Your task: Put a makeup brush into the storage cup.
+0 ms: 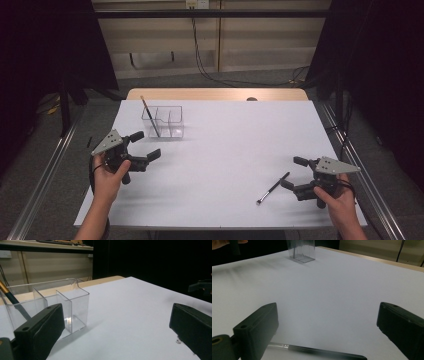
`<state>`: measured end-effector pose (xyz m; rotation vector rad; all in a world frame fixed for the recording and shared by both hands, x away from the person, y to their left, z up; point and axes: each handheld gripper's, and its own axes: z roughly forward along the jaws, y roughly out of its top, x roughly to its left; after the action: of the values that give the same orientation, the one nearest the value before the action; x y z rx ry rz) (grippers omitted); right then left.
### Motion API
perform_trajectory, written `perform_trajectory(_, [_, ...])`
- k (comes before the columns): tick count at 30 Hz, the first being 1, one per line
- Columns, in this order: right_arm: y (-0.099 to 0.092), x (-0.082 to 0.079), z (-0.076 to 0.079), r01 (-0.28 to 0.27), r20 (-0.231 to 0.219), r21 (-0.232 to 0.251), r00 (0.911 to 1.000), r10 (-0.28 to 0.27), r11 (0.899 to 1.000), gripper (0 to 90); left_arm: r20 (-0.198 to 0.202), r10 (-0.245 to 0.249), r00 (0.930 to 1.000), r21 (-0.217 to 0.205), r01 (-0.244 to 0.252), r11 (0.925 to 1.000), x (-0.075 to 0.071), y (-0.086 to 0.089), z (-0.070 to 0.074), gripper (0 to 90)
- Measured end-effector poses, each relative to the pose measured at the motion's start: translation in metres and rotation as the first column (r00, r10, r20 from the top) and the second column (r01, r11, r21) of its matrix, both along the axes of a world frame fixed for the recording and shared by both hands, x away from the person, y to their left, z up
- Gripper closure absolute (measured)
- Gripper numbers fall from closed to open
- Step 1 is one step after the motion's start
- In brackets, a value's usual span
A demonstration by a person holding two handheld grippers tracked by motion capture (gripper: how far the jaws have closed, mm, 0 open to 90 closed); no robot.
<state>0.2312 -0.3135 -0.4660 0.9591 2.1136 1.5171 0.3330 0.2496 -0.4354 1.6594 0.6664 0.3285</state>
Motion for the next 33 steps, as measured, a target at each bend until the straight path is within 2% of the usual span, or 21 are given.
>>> perform_trajectory(13, [0.002, 0.000, 0.000, -0.007, 0.000, -0.001, 1.0000, 0.007, 1.000, 3.0, -0.008, -0.008, 0.9999, 0.028, 0.008, 0.9996, -0.013, 0.004, -0.004, 0.0])
perform_trajectory(22, [0.003, 0.001, -0.001, -0.012, -0.008, -0.014, 0.9999, 0.012, 1.000, 2.9, -0.005, -0.007, 1.0000, 0.033, 0.007, 0.9994, -0.024, 0.008, -0.006, 0.0])
perform_trajectory(33, [0.003, 0.003, -0.001, -0.013, -0.016, -0.023, 0.9998, 0.013, 1.000, 2.6, 0.002, -0.013, 0.9999, 0.029, 0.013, 0.9995, -0.027, 0.012, -0.006, 0.0])
